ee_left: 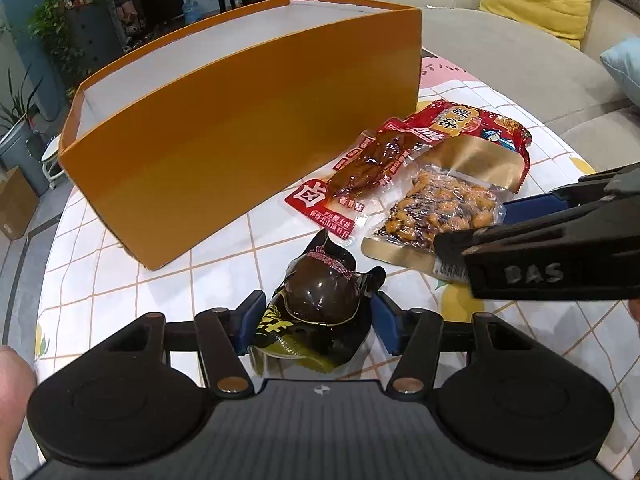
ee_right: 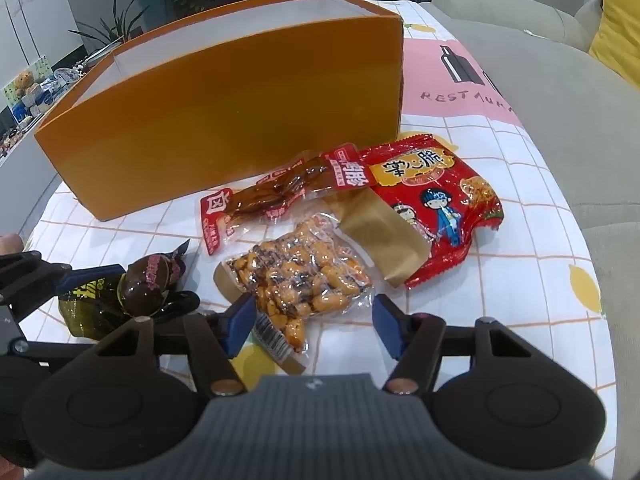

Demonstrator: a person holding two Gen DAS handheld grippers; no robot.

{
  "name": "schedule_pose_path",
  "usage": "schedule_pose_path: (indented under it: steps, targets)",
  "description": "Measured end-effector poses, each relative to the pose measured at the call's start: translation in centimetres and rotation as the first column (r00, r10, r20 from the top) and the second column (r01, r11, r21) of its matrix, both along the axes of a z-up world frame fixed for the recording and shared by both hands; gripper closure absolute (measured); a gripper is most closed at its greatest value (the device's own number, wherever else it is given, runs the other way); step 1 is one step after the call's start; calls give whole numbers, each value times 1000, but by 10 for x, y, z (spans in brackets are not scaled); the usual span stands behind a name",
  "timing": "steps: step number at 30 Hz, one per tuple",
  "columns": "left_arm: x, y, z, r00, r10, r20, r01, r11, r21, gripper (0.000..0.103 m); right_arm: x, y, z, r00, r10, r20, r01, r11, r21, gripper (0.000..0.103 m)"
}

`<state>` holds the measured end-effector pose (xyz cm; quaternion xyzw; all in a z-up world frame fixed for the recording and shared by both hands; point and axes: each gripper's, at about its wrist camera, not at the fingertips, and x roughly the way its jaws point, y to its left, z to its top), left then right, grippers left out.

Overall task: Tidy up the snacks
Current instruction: 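Grasp the dark brown pouch with the left tool while the right tool reaches toward the clear peanut bag, then grasp and lift the clear peanut bag with the right tool while the left tool holds the brown pouch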

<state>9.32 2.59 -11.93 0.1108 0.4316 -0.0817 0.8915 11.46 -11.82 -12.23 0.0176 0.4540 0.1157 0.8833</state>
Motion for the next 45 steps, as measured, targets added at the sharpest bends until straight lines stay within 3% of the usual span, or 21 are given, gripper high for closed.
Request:
schedule_pose_path:
  steps: [4, 8, 9, 10, 19, 21, 23, 24, 29, 32, 35, 41, 45]
  targets:
    - [0, 7, 2, 999, 33, -15, -34, 999, -38, 43, -4, -2, 7, 1000, 15, 7, -15, 1000, 13, 59]
    - [-1, 12, 6, 997, 62, -34, -65, 995, -75, 45, -10, -5, 10, 1000, 25, 11, -25, 999, 27, 60]
    - [-3, 13, 7, 997, 69, -39, -72, 994, -81, 45, -11, -6, 11, 1000, 27, 13, -27, 999, 25, 94]
    - [-4, 13, 8, 996, 74, -43, -78, 993, -86, 45, -13, -7, 11, 1000, 27, 9, -27, 1000, 16, 103]
    - [-5, 14, 23, 994, 109, -29, -112, 987, -115, 46, -25, -11, 20, 998, 52, 23, -52, 999, 8, 103]
    - [-2, 14, 24, 993, 113, -25, -115, 986, -122, 47, -25, -8, 23, 996, 79, 51, -79, 997, -1, 100]
    - [0, 15, 25, 993, 120, -19, -122, 985, -121, 47, -27, -6, 23, 991, 107, 81, -106, 994, -15, 88]
    - [0, 16, 25, 992, 124, -19, -125, 985, -120, 47, -28, -5, 23, 988, 122, 94, -120, 992, -25, 76]
    - [4, 21, 24, 988, 150, -22, -151, 981, -124, 47, -24, 6, 21, 965, 205, 163, -194, 978, -84, 58]
    - [7, 25, 23, 986, 162, -27, -164, 978, -130, 47, -21, 13, 17, 949, 261, 175, -245, 964, -104, 40]
    - [9, 28, 22, 986, 164, -31, -167, 977, -135, 47, -16, 22, 10, 932, 315, 178, -290, 945, -152, 35]
    - [12, 26, 17, 987, 153, -38, -157, 980, -126, 47, -4, 33, 0, 893, 412, 180, -366, 899, -240, 35]
    - [13, 24, 14, 989, 143, -45, -147, 981, -127, 47, 1, 31, -10, 895, 412, 169, -372, 901, -223, 27]
